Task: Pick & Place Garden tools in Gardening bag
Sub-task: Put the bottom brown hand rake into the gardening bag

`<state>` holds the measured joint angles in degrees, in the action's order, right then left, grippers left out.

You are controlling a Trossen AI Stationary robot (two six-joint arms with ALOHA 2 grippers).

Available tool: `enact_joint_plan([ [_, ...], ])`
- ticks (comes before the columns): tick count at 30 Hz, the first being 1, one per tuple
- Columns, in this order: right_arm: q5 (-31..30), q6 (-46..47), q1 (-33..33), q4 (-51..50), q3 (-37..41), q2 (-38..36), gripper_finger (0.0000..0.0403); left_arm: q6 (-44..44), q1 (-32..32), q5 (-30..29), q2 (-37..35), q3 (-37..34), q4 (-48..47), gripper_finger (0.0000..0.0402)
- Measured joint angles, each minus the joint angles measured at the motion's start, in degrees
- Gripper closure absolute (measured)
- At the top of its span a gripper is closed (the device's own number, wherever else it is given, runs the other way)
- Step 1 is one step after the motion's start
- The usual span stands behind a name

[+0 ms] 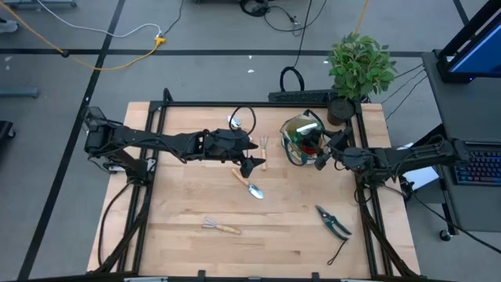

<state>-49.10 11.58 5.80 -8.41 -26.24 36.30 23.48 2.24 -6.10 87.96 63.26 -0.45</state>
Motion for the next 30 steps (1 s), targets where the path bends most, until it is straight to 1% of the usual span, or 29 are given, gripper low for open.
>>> enact_joint_plan([
  [4,0.36,2.88,0.00,0.00,0.00,-1.31,0.0133,-2.87,0.00,0.82,0.00,0.00,-2.62,0.0066],
  [6,1.60,4.52,0.00,0.22,0.00,-2.21,0.0133,-4.39,0.00,1.19,0.00,0.00,-4.64,0.0066],
  [10,6.39,8.03,0.00,0.39,0.00,-4.25,0.0133,-5.38,0.39,0.84,0.00,0.00,-8.98,0.0066],
  [13,12.90,10.49,0.00,0.42,0.00,-5.66,0.0133,-5.02,1.20,0.64,0.00,0.00,-11.81,0.0066],
  [19,29.63,14.86,0.00,0.41,0.00,-7.39,0.0133,-3.96,2.85,1.12,0.00,0.00,-15.26,0.0066],
  [22,36.10,17.52,0.00,0.42,0.00,-7.54,0.0133,-4.12,4.01,1.18,0.00,0.00,-16.56,0.0066],
  [26,42.02,19.33,0.00,0.39,0.00,-7.52,0.0133,-3.43,6.16,1.15,0.00,0.00,-17.14,0.0066],
  [30,44.12,20.33,0.90,0.39,0.00,-7.52,0.0133,-4.28,7.67,2.39,0.00,0.00,-17.09,0.0066],
])
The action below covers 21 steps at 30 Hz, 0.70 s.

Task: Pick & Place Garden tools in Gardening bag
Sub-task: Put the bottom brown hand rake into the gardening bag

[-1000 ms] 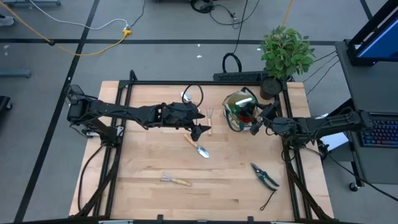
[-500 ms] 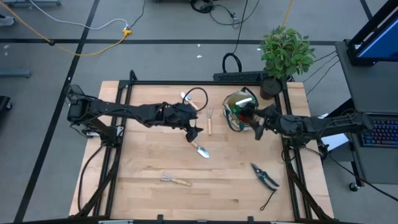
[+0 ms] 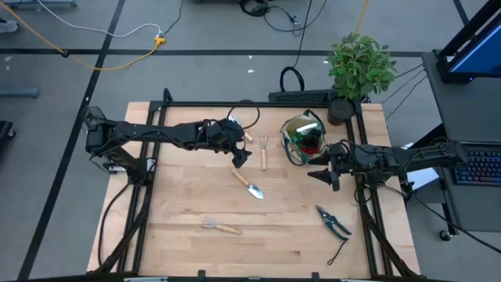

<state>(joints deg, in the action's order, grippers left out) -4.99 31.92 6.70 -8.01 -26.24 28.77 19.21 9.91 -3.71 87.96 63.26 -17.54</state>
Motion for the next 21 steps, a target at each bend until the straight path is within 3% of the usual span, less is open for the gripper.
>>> enact_joint_plan([
  [8,0.73,0.01,4.33,-0.07,0.00,0.00,0.0133,-3.98,-1.85,0.68,0.00,0.00,-0.23,0.0066],
  [12,0.67,0.00,6.39,-2.20,0.00,0.02,0.0133,2.82,-3.17,0.33,0.00,0.00,-4.61,0.0066],
  [21,0.61,-0.25,9.58,-13.24,-0.02,1.97,0.0133,22.84,-7.94,2.99,0.00,0.00,-27.09,0.0066],
])
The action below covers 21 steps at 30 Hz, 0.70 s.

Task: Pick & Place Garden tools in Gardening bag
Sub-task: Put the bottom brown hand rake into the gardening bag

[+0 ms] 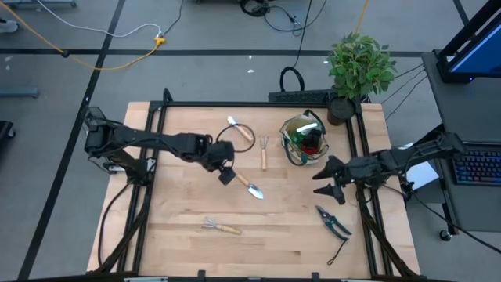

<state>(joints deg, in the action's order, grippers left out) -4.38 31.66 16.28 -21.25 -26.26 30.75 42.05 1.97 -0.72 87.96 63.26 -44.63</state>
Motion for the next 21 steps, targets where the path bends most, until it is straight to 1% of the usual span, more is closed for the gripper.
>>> enact_joint_plan([
  [3,0.00,-1.63,0.45,-2.40,0.00,1.43,0.0133,7.79,-2.05,3.91,0.00,0.00,-4.62,0.0066],
  [7,-0.02,-3.28,0.45,-2.52,0.00,3.29,0.0133,17.80,-5.41,10.16,0.00,0.00,-5.35,0.0066],
  [9,-0.02,-4.01,0.45,-2.50,0.00,4.08,0.0133,21.04,-7.79,11.12,0.00,0.00,-4.44,0.0066],
  [11,-0.02,-4.39,0.45,-2.40,0.00,4.72,0.0133,21.48,-10.80,10.88,0.00,0.00,-3.16,0.0066],
  [13,-0.02,-5.12,0.45,-2.02,0.00,5.21,0.0133,18.95,-14.06,9.01,0.00,0.00,-0.70,0.0066],
  [15,-0.04,-5.52,0.45,-1.23,0.00,5.57,0.0133,15.00,-17.41,5.53,0.00,0.00,2.40,0.0066],
  [19,-0.02,-5.55,0.45,0.51,0.00,5.83,0.0133,3.98,-23.78,-4.80,0.02,0.00,6.55,0.0066],
  [21,-0.03,-5.43,0.45,1.21,0.00,5.83,0.0133,-2.01,-25.91,-9.20,0.58,0.00,7.30,0.0066],
])
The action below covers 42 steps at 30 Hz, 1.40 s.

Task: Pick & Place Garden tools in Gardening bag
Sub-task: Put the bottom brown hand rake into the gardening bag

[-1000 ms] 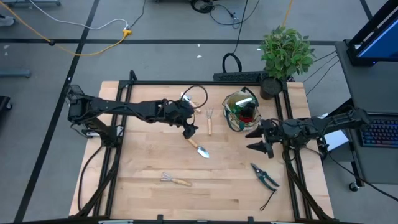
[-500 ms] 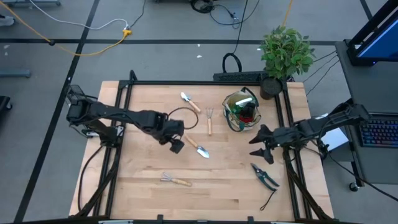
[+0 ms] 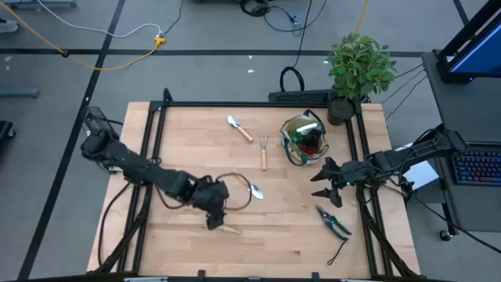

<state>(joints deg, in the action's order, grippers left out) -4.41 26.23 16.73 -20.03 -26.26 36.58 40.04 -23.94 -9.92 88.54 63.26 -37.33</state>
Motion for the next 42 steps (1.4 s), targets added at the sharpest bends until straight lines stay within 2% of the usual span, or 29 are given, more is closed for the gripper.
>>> enact_joint_plan([
  [3,-0.01,0.10,0.00,1.25,0.00,0.00,0.0133,-8.61,-2.50,-2.40,1.61,0.00,0.27,0.0066],
  [9,0.01,2.98,0.11,2.65,0.00,0.00,0.0133,-19.99,-4.71,-0.09,8.58,0.00,2.12,0.0066],
  [19,0.04,3.31,1.55,2.66,0.00,-0.02,0.0133,-24.88,-5.91,3.49,15.21,-0.01,10.50,0.0066],
  [29,0.20,4.20,1.55,2.60,0.00,0.00,0.0133,-26.16,-6.74,5.99,19.46,0.22,10.95,0.0074],
  [34,0.20,4.75,1.55,2.60,0.00,0.00,0.0133,-26.34,-6.09,6.29,19.46,0.20,11.45,0.0143],
  [42,0.20,4.73,1.55,2.60,0.00,0.00,0.0133,-23.43,-4.38,5.76,19.41,0.04,13.95,0.0320],
])
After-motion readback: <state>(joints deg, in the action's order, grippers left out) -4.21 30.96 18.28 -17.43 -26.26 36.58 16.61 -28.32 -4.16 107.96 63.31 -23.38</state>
